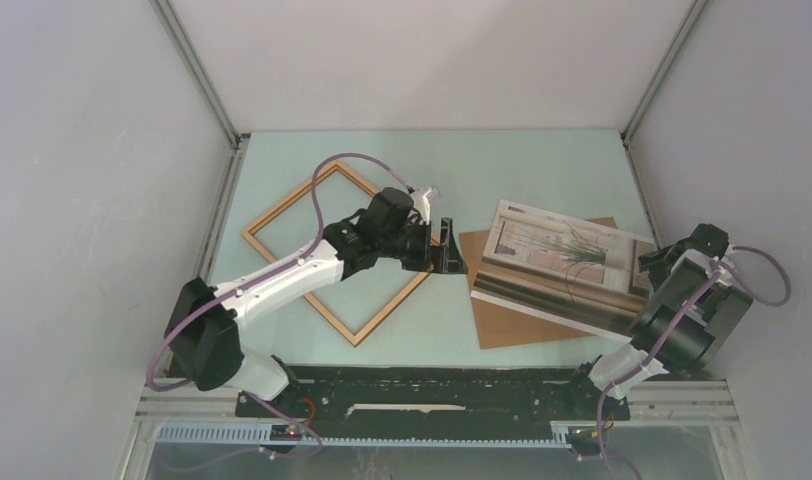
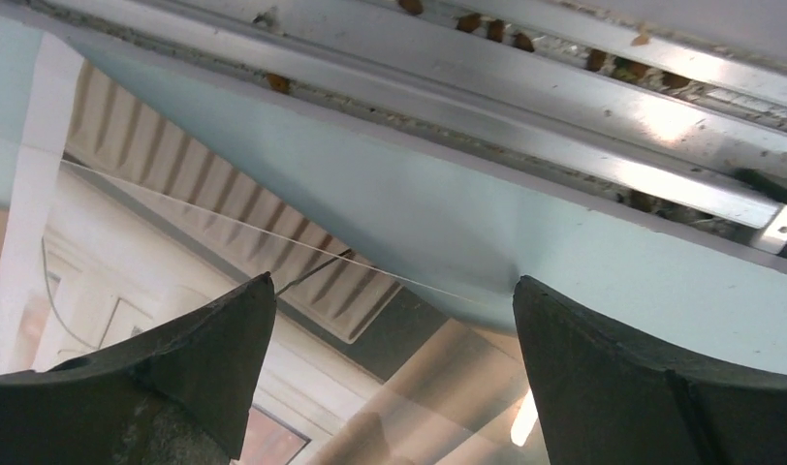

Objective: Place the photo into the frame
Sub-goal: Pick up the photo frame item at the center of the board.

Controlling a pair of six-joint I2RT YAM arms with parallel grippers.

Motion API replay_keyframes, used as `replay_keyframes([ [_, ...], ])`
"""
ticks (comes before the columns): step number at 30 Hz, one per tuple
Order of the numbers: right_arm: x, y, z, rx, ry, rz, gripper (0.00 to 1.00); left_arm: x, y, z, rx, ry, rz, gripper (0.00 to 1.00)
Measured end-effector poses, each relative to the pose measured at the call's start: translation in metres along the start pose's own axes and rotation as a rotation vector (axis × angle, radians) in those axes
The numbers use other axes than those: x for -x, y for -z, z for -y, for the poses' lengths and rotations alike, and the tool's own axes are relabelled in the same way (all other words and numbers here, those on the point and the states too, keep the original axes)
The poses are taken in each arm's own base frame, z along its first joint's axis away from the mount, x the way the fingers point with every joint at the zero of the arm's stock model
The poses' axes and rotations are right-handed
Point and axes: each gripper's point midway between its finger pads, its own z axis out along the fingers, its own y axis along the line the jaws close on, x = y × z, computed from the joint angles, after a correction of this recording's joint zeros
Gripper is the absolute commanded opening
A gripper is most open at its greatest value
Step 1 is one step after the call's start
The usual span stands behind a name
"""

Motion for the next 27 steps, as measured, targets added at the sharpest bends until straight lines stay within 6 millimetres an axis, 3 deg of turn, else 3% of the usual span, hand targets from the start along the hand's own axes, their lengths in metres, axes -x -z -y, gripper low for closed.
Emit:
replay_keyframes([
  [3,-0.006,0.002,-0.01,0.04,0.01,-0.025,0.99,0.001,-0.009,-0.011,0.042,0.007,-0.016,0.94],
  [6,-0.012,0.004,-0.022,0.095,0.017,-0.057,0.99,0.016,-0.023,-0.017,0.077,0.007,-0.007,0.94],
  [13,-0.023,0.01,-0.043,0.195,0.031,-0.107,1.0,0.113,-0.07,-0.03,0.152,-0.023,0.156,0.93],
  [18,-0.025,0.013,-0.053,0.247,0.026,-0.123,0.99,0.172,-0.116,-0.074,0.234,-0.002,0.243,0.93],
  [23,-0.025,0.015,-0.06,0.276,0.028,-0.123,0.99,0.175,-0.147,-0.132,0.346,0.035,0.228,0.92],
  [27,-0.025,0.015,-0.061,0.278,0.025,-0.122,0.99,0.166,-0.165,-0.157,0.39,0.059,0.198,0.92],
])
